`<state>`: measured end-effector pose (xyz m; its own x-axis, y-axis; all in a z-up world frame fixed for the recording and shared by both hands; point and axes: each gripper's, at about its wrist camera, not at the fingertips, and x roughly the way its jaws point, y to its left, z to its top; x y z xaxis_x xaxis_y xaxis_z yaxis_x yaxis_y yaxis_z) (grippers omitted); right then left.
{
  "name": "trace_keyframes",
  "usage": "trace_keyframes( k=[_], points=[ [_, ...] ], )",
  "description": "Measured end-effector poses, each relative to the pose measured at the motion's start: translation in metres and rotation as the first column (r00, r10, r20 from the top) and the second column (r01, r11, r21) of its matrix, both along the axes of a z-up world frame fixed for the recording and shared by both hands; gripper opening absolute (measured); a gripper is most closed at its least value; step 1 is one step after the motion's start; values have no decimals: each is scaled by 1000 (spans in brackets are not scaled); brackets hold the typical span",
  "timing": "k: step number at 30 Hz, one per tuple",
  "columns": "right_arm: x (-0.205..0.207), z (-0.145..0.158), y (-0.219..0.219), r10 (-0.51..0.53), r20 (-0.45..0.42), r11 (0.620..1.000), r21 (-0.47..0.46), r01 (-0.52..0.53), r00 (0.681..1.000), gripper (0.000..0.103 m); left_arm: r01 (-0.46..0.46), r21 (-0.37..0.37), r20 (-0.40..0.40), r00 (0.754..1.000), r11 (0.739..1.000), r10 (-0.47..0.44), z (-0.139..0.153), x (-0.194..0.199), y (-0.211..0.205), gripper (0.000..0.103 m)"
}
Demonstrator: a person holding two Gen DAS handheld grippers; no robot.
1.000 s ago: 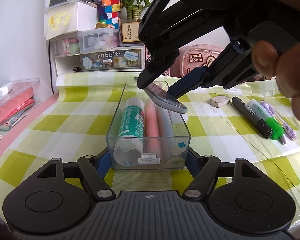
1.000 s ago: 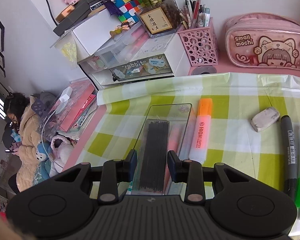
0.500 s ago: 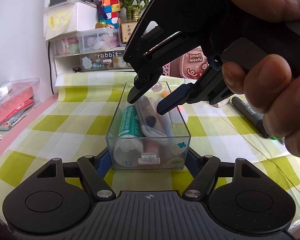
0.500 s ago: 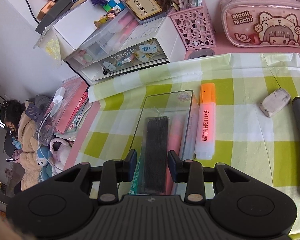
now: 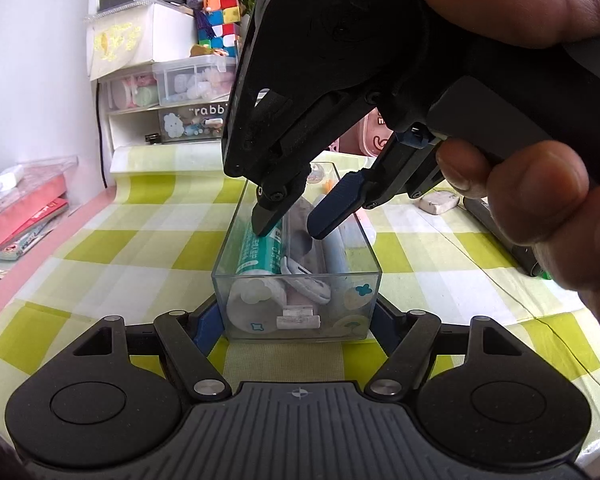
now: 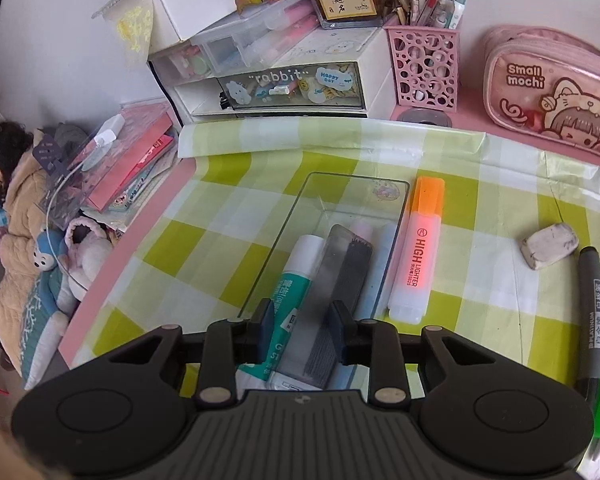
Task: Organize stationery
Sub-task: 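Withdraw the right tool and move it toward the black marker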
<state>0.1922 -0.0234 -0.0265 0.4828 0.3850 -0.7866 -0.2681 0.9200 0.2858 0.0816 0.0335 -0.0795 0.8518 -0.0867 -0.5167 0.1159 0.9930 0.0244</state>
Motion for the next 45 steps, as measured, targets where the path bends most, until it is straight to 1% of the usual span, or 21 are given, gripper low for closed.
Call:
trace_keyframes(
  k=[1,2,3,5,6,8,9,18,23,26,29,38,45],
  points=[
    [0,0,-1,9,-7,1000,5,-9,1000,20,0,0,0,1000,1000,0,0,0,0,72],
    [1,0,-2,4,-13,1000,11,-4,1000,14,0,0,0,1000,1000,0,0,0,0,72],
    [2,0,-6,-10,-18,1000,19,10,1000,6,1,-1,0,1000,1000,-1,0,0,0,72],
    [3,1,-15,-35,-15,998,43,36,999,4,2,-1,0,1000,1000,-2,0,1,0,72],
    [1,3,-15,-43,1,999,29,43,999,4,2,-1,0,1000,1000,-2,0,1,0,72],
    [-3,8,-10,-40,46,998,-43,42,998,2,2,-1,0,1000,1000,-2,0,1,0,72],
    [-4,9,-8,-33,52,997,-63,36,998,1,1,-1,-1,1000,1000,-1,0,1,0,72],
    [-4,4,-12,-15,36,999,-40,17,999,1,2,-1,0,1000,1000,-2,0,1,0,72],
    [-6,5,-15,-11,6,1000,-14,11,1000,1,2,-1,0,1000,1000,-2,-1,2,0,72],
    [-6,4,-17,9,-24,1000,27,-8,1000,1,2,-1,0,1000,1000,-2,-1,2,0,72],
    [-6,4,-19,10,-28,999,36,-9,1000,1,2,-1,0,1000,1000,-2,-1,2,0,72],
    [-12,6,-19,20,3,1000,17,-20,1000,0,2,0,0,1000,1000,-2,-1,1,0,72],
    [-21,16,-38,-2,53,997,77,-2,999,1,3,0,0,1000,1000,-3,-1,1,0,72]
  ],
)
